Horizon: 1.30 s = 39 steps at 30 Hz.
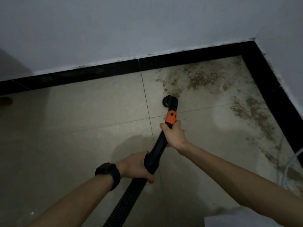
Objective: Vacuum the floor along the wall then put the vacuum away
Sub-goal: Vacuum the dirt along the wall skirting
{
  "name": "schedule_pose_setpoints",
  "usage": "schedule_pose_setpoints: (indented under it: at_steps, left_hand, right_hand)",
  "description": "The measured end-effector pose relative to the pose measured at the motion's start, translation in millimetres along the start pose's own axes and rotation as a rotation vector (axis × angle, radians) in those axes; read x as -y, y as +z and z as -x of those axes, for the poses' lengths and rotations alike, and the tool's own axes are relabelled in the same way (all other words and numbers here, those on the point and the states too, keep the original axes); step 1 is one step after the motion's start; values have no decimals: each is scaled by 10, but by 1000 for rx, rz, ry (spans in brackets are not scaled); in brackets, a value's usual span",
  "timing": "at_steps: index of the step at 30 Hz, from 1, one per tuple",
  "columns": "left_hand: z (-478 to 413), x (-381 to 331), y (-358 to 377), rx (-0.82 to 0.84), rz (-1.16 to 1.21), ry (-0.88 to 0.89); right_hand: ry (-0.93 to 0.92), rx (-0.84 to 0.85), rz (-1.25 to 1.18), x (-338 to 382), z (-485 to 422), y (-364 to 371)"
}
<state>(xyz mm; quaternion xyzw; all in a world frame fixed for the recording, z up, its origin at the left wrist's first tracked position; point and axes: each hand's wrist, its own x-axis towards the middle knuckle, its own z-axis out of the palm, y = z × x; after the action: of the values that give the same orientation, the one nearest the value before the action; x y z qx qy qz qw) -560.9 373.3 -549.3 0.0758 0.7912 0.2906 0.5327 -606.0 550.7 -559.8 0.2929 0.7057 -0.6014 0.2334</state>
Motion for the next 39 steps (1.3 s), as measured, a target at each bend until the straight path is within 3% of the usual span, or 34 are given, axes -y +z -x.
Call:
schedule_pose_setpoints:
  at_steps: [3, 7, 14, 28, 39]
  left_hand:
    - [118, 167, 16, 19, 65, -16]
    - [359, 418, 54, 26, 151, -75]
    - [548, 652, 119, 54, 176, -157]
    - [315, 85, 511, 276, -200, -53]
    - [457, 111, 652, 380, -314, 4]
  right_hand:
    - [-3, 70, 107, 58, 70, 180]
    - [-64, 33, 320, -23, 211, 566]
    - [-79, 72, 330, -147, 305, 888]
    - [137, -136, 93, -741, 744, -10]
    - [263, -6, -112, -917, 1161, -139]
